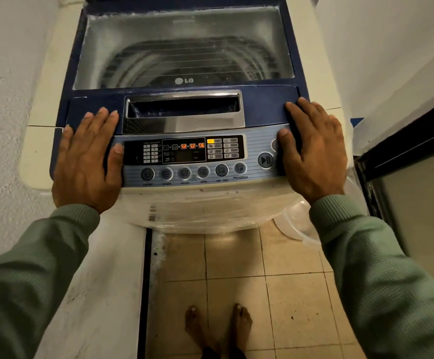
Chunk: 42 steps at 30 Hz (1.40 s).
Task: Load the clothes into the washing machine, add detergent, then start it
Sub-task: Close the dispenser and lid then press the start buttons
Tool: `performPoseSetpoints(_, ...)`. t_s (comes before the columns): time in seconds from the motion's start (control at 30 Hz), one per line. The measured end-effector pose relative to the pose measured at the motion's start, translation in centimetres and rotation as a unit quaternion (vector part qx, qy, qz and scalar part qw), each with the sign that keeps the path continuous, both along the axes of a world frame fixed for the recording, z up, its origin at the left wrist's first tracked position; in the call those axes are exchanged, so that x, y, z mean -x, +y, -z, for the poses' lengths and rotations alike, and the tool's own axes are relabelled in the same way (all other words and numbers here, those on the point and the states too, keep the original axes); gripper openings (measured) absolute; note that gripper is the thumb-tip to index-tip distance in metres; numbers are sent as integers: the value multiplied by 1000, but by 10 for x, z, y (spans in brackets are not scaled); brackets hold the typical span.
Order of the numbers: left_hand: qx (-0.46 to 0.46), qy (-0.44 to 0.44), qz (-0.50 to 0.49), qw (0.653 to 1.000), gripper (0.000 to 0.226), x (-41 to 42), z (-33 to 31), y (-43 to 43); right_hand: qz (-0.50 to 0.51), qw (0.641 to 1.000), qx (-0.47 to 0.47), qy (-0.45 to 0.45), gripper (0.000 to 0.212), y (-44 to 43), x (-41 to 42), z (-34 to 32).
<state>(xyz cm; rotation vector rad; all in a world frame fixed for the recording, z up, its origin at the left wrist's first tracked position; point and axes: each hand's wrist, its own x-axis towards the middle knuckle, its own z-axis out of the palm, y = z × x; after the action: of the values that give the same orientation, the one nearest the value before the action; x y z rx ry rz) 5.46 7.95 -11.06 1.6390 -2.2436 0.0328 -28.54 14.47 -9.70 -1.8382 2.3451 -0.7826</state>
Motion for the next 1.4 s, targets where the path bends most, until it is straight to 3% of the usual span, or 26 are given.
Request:
performPoseSetpoints(0.37,-8,7,3,1000,58,0,-2,1,-58,998,-3,-9,55,-11,4,-1)
performPoseSetpoints(0.53,-30,3,-1,1000,60,1,-5,1,-37,998,29,-35,51,-11,5,2)
performPoseSetpoints(0.8,-137,-48,33,989,120,-5,-18,-2,-21,999,40,-22,49,-11,3,1)
performPoseSetpoints(1.4,-217,31,12,976,146,6,-27,-9,-9,999,44,-22,48,-9,-4,-3)
